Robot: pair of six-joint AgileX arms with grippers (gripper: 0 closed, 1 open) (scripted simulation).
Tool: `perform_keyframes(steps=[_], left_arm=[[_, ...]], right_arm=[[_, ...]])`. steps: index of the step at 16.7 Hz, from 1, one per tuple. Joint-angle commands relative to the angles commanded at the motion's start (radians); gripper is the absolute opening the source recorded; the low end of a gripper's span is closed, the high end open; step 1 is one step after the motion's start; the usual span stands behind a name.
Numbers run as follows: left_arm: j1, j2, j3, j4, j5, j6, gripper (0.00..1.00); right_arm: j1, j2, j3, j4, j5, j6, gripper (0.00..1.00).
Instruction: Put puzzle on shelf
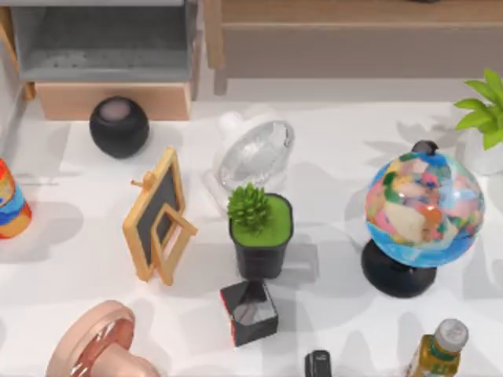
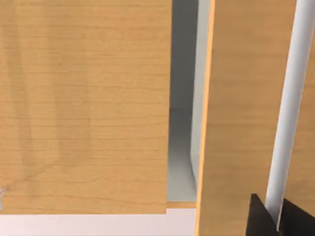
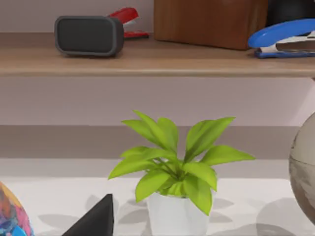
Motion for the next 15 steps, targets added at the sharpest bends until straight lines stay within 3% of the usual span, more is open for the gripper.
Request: perform_keyframes(steps=[4,8,15], left_arm=[[0.074,-0.050,-0.130,0.071,0.073,0.004,0.00],[0.083,-0.056,-0.142,0.080,0.082,0.004,0.00],[0.083,-0.056,-0.142,0.080,0.082,0.004,0.53]], right_arm=[[0.000,0.000,0.000,0.000,0.000,0.000,1.00],[0.000,0.000,0.000,0.000,0.000,0.000,1.00],[0.000,0.000,0.000,0.000,0.000,0.000,1.00]])
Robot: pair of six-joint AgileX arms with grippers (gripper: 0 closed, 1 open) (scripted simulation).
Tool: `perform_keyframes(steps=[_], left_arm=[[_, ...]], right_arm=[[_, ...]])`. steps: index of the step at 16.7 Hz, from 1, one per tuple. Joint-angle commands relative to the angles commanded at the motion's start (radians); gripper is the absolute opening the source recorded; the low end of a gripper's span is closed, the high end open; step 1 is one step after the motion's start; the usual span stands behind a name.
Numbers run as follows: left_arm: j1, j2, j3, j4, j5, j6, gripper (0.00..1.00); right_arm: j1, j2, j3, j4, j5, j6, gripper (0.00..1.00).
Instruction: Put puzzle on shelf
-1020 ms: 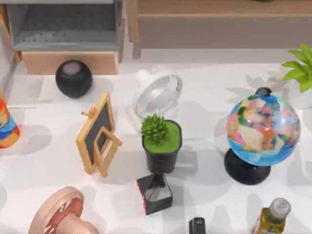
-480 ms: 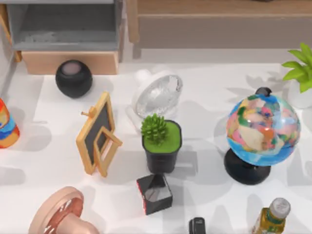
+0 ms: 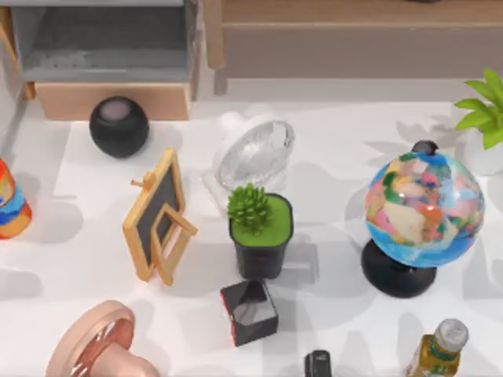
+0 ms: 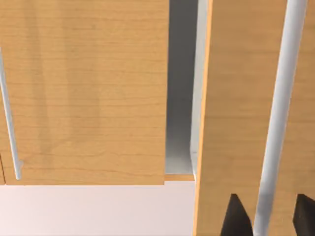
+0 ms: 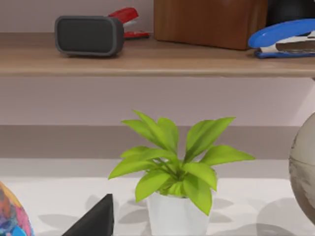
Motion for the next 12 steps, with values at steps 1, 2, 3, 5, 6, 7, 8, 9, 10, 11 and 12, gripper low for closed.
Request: perform_keyframes(steps=[1,2,3,5,6,7,8,9,10,11,12], left_arm=[[0.000,0.000,0.000,0.000,0.000,0.000,0.60],[0.000,0.000,0.000,0.000,0.000,0.000,0.68],[0.000,0.000,0.000,0.000,0.000,0.000,0.75],[0.000,0.000,0.000,0.000,0.000,0.000,0.90],[0.000,0.000,0.000,0.000,0.000,0.000,0.98],[0.000,0.000,0.000,0.000,0.000,0.000,1.00],[0.000,0.000,0.000,0.000,0.000,0.000,1.00],[0.000,0.000,0.000,0.000,0.000,0.000,1.00],[0.000,0.000,0.000,0.000,0.000,0.000,1.00],[0.000,0.000,0.000,0.000,0.000,0.000,1.00],[0.000,0.000,0.000,0.000,0.000,0.000,1.00]], right_arm=[[0.000,0.000,0.000,0.000,0.000,0.000,1.00],[0.000,0.000,0.000,0.000,0.000,0.000,1.00],[0.000,0.000,0.000,0.000,0.000,0.000,1.00],[0.000,0.000,0.000,0.000,0.000,0.000,1.00],[0.000,0.000,0.000,0.000,0.000,0.000,1.00],[0.000,0.000,0.000,0.000,0.000,0.000,1.00],[0.000,0.000,0.000,0.000,0.000,0.000,1.00],[0.000,0.000,0.000,0.000,0.000,0.000,1.00],[0.000,0.000,0.000,0.000,0.000,0.000,1.00],[0.000,0.000,0.000,0.000,0.000,0.000,1.00],[0.000,0.000,0.000,0.000,0.000,0.000,1.00]])
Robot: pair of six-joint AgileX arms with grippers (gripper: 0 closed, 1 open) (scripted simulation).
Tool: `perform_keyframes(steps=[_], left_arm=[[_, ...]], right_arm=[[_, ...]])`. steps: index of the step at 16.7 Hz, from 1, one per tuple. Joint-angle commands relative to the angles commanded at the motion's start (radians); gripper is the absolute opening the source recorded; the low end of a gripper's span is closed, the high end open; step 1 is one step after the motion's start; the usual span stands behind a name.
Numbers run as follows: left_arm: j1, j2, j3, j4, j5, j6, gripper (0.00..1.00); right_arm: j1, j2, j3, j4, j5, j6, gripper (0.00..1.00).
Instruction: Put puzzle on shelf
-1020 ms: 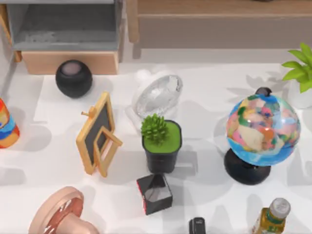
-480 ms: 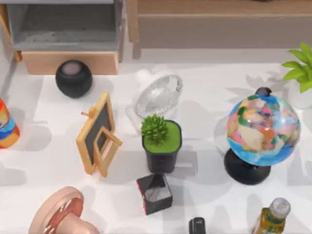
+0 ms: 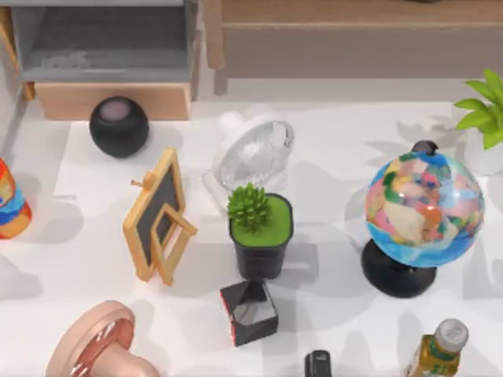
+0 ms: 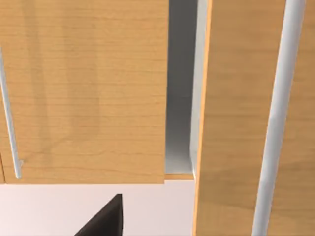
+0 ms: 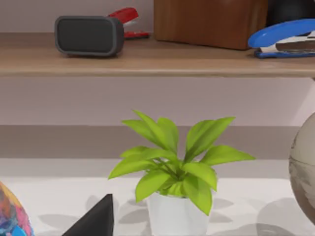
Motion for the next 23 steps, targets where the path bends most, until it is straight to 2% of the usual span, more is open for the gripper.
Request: perform_keyframes(steps=[4,9,15,19,23], left_arm=[[0.002,-0.001,-0.003,0.003,0.003,0.000,1.00],[0.048,-0.022,-0.060,0.036,0.049,0.003,1.00],[0.056,-0.019,-0.041,0.009,0.046,-0.006,1.00],[0.126,-0.020,0.070,-0.158,0.025,-0.068,1.00],[0.208,-0.009,0.280,-0.451,-0.026,-0.182,1.00]], right_arm=[[0.000,0.000,0.000,0.000,0.000,0.000,1.00],[0.000,0.000,0.000,0.000,0.000,0.000,1.00],[0.000,0.000,0.000,0.000,0.000,0.000,1.00],[0.000,0.000,0.000,0.000,0.000,0.000,1.00],[0.000,0.000,0.000,0.000,0.000,0.000,1.00]])
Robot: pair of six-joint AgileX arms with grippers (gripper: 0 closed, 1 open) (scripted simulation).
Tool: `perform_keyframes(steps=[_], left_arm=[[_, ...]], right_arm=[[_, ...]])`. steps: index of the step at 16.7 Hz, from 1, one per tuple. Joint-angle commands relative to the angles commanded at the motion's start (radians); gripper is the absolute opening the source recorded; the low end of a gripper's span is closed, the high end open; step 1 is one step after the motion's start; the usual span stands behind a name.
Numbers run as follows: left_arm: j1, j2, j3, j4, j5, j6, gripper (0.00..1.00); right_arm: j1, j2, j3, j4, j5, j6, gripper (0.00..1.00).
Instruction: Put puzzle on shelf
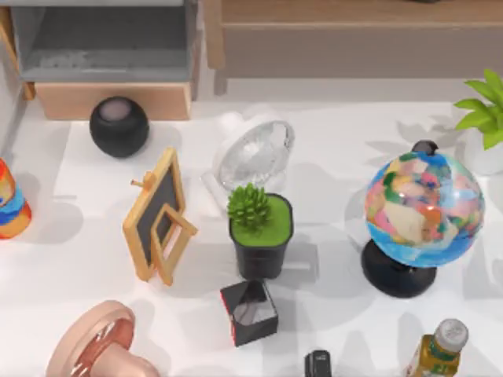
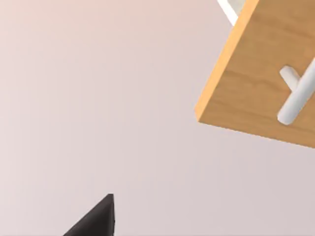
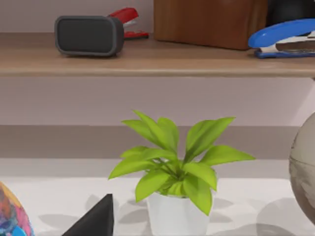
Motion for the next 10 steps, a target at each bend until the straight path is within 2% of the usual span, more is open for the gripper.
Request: perform_keyframes(steps=[5,10], left_arm=[[0.029,0.035,0.370,-0.479,-0.100,-0.188,1.00],[-0.042,0.090,0.791,-1.021,-0.225,-0.389,1.00]], right_arm=[[0.000,0.000,0.000,0.000,0.000,0.000,1.00],[0.000,0.000,0.000,0.000,0.000,0.000,1.00]])
